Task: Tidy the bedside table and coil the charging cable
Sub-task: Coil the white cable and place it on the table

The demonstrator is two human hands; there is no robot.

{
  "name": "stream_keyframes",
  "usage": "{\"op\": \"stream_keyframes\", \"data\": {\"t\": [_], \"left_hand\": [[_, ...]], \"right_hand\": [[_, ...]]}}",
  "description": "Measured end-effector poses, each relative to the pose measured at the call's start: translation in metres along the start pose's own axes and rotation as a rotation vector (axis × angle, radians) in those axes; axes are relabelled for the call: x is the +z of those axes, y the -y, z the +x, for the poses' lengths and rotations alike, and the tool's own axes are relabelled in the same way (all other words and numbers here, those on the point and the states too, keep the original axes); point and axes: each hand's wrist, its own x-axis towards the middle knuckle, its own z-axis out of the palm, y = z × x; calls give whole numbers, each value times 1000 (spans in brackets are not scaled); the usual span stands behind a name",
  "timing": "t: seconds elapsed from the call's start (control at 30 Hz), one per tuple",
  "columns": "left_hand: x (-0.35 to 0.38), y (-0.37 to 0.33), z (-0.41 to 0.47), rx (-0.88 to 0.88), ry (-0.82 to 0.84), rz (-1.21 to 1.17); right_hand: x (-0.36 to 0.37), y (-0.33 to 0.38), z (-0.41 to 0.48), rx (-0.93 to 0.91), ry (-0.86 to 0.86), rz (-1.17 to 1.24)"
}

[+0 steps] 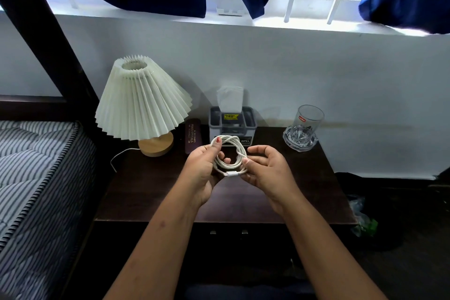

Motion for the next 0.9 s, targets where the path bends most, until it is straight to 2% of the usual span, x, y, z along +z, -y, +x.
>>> {"op": "stream_keyframes", "data": {"t": [0.2,0.37,0.57,0.77,0.9], "left_hand": [[5,2,4,9,-113,-106],[3,-1,3,61,-197,-147],[3,-1,-1,89,-193,-84],[6,4,-2,143,-187,88],[11,2,-7,147,-77,73]], "right_hand": [[2,-2,0,-164,-17,-268],[3,3,-3,-191,88,-241],[7,2,-8,-162,301,-190],[12,0,-3,-250,210,-186],[12,3,1,-210,71,-15]]}}
